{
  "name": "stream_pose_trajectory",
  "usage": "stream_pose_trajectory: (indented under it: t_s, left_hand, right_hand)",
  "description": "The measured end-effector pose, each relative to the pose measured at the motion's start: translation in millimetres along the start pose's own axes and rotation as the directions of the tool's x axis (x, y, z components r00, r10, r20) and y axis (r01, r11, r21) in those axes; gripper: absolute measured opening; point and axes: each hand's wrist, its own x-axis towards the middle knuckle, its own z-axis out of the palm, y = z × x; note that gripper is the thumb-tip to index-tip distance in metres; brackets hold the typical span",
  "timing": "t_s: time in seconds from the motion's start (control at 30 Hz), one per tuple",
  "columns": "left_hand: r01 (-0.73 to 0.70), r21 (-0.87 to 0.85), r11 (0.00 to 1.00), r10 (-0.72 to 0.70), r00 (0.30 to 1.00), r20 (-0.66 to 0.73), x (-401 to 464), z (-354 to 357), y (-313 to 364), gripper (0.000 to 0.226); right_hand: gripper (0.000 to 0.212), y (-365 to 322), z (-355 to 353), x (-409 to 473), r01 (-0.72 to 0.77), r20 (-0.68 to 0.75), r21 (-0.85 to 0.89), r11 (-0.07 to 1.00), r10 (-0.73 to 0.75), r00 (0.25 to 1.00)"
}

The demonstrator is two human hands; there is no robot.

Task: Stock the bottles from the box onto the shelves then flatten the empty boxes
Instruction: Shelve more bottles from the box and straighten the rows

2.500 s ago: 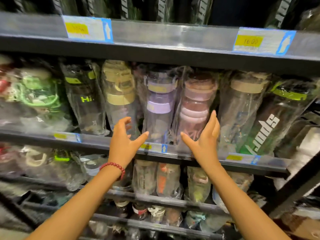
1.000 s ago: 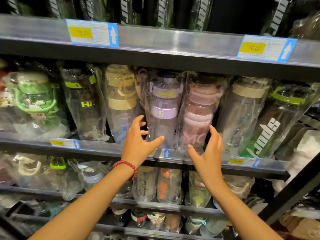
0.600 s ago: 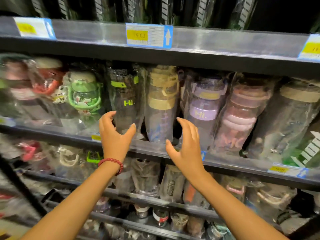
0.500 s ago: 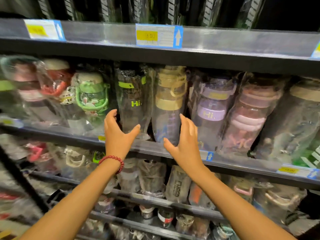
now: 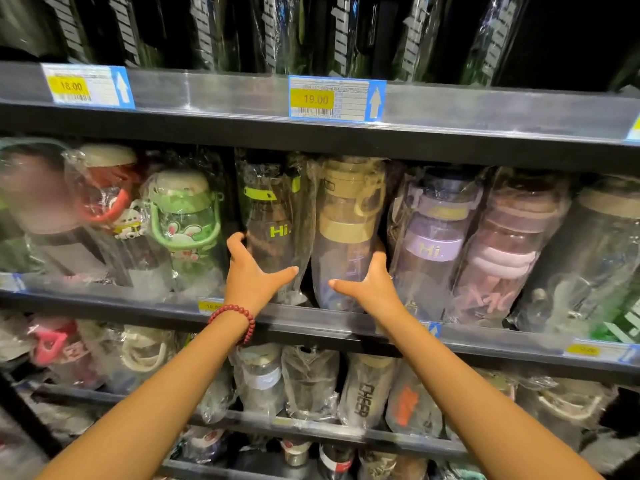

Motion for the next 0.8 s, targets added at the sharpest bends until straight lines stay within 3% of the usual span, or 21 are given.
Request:
stream_pose_trajectory:
  t_s: [0.1,0.23,0.47,0.8]
  left_hand:
    - [0.041,0.058,0.997,-0.039,0.998,-0.039,2.2,6.1,5.6,0.103]
    - [0.039,0.182,0.982,-0.024,0.996,-0.083,4.5,6.5,8.5,0.071]
    - [0.011,0.16,0.987,-0.026,0.995,0.093,15.6,-9.6,2.8,0.064]
    - [0.018,0.19,0.982,-0.046,0.989,0.144,9.4,-12.3,8.0,0.06]
  right_hand:
    - [0.055,0.4,1.1,0.9,0.009,-0.021,-0.019,1.0,-0.009,1.0]
    - [0.059,5.1,9.5,4.6,-0.005,-0.123,-0.093,0.996,-0.006,0.992]
    - [0.065,-1.3,29.3,6.3,-0.018,-0.297,-0.194,0.981,-0.041,0.954]
    - [0.066,2.3,29.6,-2.4,-0.001,-0.25,-0.252,0.968,-0.064,0.966]
